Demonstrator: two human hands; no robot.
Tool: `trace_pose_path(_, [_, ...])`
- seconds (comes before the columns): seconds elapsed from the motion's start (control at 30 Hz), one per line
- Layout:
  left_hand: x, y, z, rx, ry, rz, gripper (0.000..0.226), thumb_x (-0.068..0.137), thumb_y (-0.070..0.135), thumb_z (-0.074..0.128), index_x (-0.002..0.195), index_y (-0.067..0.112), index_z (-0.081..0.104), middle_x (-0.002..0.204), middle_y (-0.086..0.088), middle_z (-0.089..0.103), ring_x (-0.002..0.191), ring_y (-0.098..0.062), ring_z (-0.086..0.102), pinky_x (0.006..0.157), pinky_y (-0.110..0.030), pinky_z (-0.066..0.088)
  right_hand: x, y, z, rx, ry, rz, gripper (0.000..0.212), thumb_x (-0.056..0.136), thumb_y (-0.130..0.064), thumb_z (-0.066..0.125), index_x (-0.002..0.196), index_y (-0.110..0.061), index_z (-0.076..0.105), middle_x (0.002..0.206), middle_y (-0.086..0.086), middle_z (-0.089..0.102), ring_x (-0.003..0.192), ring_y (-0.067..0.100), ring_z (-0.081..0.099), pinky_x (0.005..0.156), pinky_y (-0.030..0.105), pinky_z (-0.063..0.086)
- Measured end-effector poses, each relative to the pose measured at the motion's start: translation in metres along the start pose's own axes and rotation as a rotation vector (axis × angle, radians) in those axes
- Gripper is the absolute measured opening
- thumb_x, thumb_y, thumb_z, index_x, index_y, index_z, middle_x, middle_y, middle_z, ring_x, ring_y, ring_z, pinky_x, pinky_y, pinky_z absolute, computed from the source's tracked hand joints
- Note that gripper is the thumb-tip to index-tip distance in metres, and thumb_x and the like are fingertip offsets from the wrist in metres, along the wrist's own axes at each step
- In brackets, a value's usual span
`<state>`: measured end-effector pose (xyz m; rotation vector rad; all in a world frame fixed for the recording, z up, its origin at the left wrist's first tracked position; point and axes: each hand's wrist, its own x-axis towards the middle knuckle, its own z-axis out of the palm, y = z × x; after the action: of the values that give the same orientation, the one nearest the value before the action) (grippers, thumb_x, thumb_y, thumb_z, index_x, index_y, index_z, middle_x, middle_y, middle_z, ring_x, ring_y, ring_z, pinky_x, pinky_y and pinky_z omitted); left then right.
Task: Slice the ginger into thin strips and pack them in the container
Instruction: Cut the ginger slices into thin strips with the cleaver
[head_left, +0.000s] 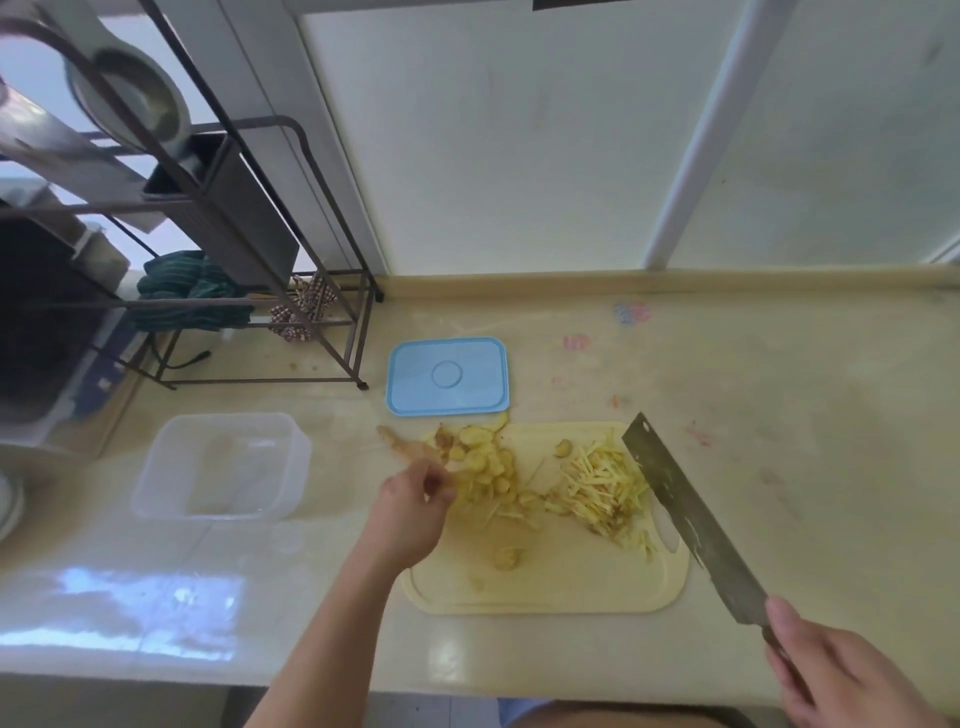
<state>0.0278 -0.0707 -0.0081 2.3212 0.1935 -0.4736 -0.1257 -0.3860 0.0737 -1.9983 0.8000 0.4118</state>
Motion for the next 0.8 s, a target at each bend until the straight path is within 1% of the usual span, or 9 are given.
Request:
trace_pose_path(0.07, [-0.016,-0.011,0.007,0.031,-0.040,-0.076,0.010,0.094,0.018,0.061,0.091,0.028,0.057,0.092,0.006,0.061,0.094,-0.020,0.058,0.080,-0.030,0.044,0.001,0.000,0.003,-0.009,-0.017,0.002,0.120,0.020,-0.103,0.045,0.059,0.010,0.048,0.046,0.011,0.039,0.042,0.020,0.037,0.043,0.022,0.030])
trace_pose_path(0.17, [-0.026,-0.022,0.027,0.099,-0.036,-0.096,0.007,0.094,0.024,0.060,0.094,0.031,0.058,0.094,0.006,0.064,0.100,-0.023,0.059,0.089,-0.036,0.046,0.003,-0.004,0.011,-0.073,-0.069,-0.031,0.122,0.022,-0.104,0.040,0.063,0.011,0.047,0.045,0.010,0.038,0.040,0.017,0.034,0.040,0.021,0.027])
trace_pose_path(0.27, [-0.034,-0.020,0.037,0.404,0.078,0.002,0.013,0.096,0.032,0.057,0.106,0.027,0.063,0.100,0.007,0.068,0.105,-0.021,0.054,0.081,-0.032,0.030,0.006,-0.007,0.014,-0.113,-0.114,-0.059,0.114,0.028,-0.105,0.038,0.060,0.004,0.046,0.046,0.008,0.038,0.041,0.018,0.034,0.041,0.020,0.026])
trace_pose_path(0.33, [-0.035,-0.020,0.036,0.530,0.192,0.098,0.016,0.091,0.035,0.063,0.101,0.024,0.068,0.094,0.006,0.070,0.099,-0.024,0.056,0.078,-0.034,0.030,0.006,-0.009,0.016,-0.141,-0.134,-0.084,0.105,0.029,-0.105,0.035,0.055,-0.004,0.046,0.044,0.007,0.038,0.040,0.017,0.034,0.041,0.019,0.027])
trace_pose_path(0.43, [-0.018,-0.010,0.034,0.392,0.300,0.218,0.014,0.087,0.028,0.071,0.096,0.019,0.073,0.093,0.000,0.071,0.095,-0.030,0.060,0.078,-0.039,0.042,0.005,-0.010,0.016,-0.147,-0.134,-0.085,0.099,0.028,-0.105,0.036,0.053,-0.010,0.049,0.044,0.007,0.038,0.039,0.016,0.034,0.040,0.019,0.028])
trace_pose_path(0.5, [0.010,0.002,0.032,0.301,0.345,0.316,0.015,0.086,0.017,0.072,0.101,0.016,0.074,0.101,-0.002,0.071,0.100,-0.034,0.059,0.082,-0.042,0.042,0.004,-0.012,0.017,-0.158,-0.139,-0.090,0.098,0.029,-0.105,0.035,0.053,-0.011,0.048,0.044,0.006,0.038,0.039,0.016,0.034,0.041,0.020,0.029])
trace_pose_path(0.57, [0.037,0.014,0.029,0.340,0.273,0.350,0.028,0.091,0.013,0.063,0.118,0.019,0.070,0.117,0.003,0.068,0.114,-0.030,0.050,0.090,-0.040,0.033,0.003,-0.012,0.018,-0.162,-0.149,-0.098,0.098,0.029,-0.105,0.034,0.053,-0.011,0.047,0.043,0.006,0.038,0.039,0.016,0.035,0.041,0.021,0.029])
trace_pose_path(0.63, [0.060,0.017,0.028,0.456,0.172,0.362,0.037,0.096,0.014,0.053,0.130,0.024,0.062,0.128,0.008,0.063,0.120,-0.025,0.043,0.090,-0.036,0.024,0.003,-0.012,0.018,-0.172,-0.149,-0.104,0.097,0.030,-0.106,0.033,0.051,-0.012,0.047,0.042,0.006,0.039,0.039,0.015,0.036,0.042,0.021,0.030])
trace_pose_path(0.8, [0.077,0.021,0.019,0.609,0.110,0.414,0.033,0.098,0.021,0.053,0.129,0.030,0.062,0.124,0.010,0.062,0.117,-0.021,0.043,0.088,-0.034,0.024,-0.002,-0.007,0.013,-0.161,-0.112,-0.047,0.102,0.032,-0.106,0.033,0.052,-0.007,0.047,0.042,0.007,0.040,0.039,0.016,0.037,0.041,0.020,0.028])
